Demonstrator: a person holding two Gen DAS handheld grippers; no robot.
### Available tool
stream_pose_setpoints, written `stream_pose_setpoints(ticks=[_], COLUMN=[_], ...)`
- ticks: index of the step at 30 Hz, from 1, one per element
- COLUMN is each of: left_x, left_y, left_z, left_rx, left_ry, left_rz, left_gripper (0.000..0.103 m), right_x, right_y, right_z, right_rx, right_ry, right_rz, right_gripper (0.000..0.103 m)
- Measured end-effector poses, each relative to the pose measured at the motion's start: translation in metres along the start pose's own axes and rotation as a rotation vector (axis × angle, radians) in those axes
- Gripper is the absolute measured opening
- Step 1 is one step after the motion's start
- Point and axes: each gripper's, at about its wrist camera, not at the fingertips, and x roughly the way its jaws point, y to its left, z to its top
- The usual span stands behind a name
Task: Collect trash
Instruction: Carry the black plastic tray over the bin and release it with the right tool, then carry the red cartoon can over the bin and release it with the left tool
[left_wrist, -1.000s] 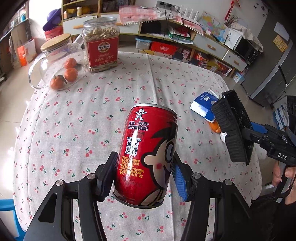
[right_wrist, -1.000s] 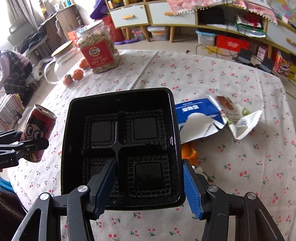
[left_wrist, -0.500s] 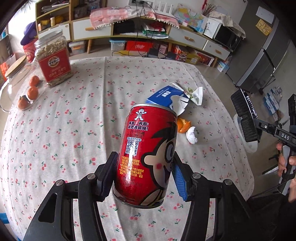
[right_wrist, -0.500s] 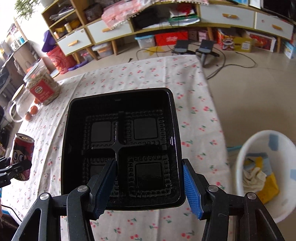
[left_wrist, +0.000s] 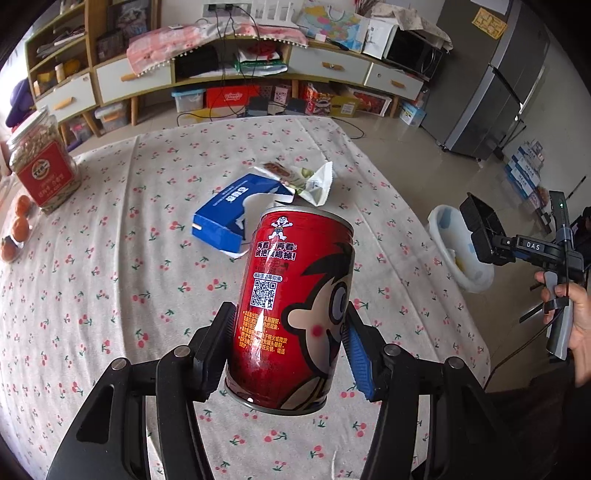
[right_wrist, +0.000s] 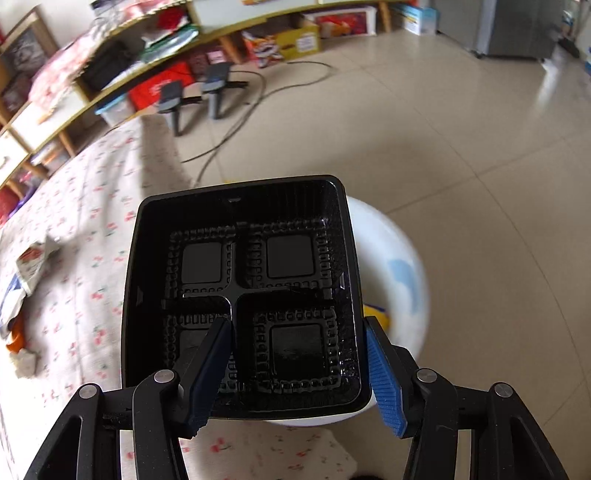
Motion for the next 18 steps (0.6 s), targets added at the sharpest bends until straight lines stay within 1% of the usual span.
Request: stream_pose_setpoints(ticks=[3,5,6,7,9,15,18], left_x=[0.006,0.01,0.012,0.015,0.02,0.045,0.067], left_y=[-0.016,-0.026,-0.032,-0.038,-0.052,-0.115,-0.15], left_z=[0.006,0.011,0.014,0.018,0.025,0.045,0.052], left_rx=[0.023,0.032,0.036,0.04,0.051,0.12,0.159], left_ry=[0.01,0.017,0.019,0.02,0.022,0.054,0.083], left_rz=[-0.011,-0.024,-0.032,-0.041,-0.062,-0.133,-0.163], left_gripper=[0.059,0.059,0.059,0.059,0.059,0.059,0.059], right_x=[0.009,0.016,0.019,0.02,0.02,0.004,-0.008], right_y=[-0.007,-0.008,-0.011,-0.012,-0.018,-0.039,-0.051], right_z=[0.003,0.003,0.003,0.003,0.0,-0.005,-0.01], right_rx=[0.012,0.012,0.015,0.018,0.018,0.049,0.043], right_ry=[-0.005,0.01,0.021,0.028,0.035,0.041,0.034], right_rz=[-0.014,-0.007,0.003,0.008,0.009,-0.007,-0.047], right_gripper=[0.064,0.065,0.066,0.071,0.074,0.074,0.074])
